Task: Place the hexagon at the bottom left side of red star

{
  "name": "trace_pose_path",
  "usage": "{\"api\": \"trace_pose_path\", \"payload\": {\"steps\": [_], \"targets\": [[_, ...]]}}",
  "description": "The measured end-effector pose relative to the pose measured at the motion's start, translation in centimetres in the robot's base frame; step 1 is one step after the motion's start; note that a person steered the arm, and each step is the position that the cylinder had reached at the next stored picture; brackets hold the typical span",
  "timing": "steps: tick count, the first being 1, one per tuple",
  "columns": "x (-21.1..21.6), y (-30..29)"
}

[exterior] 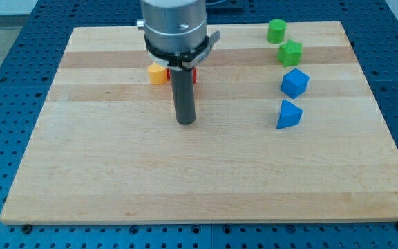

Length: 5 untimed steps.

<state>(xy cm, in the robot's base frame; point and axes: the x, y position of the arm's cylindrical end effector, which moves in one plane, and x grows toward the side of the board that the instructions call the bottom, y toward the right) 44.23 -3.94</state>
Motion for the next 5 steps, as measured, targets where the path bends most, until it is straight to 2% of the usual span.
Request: {"api": "trace_pose_path", "payload": {"steps": [1,5], "targets": [[-2.6,0.3],[-5.3,-4.4]]}}
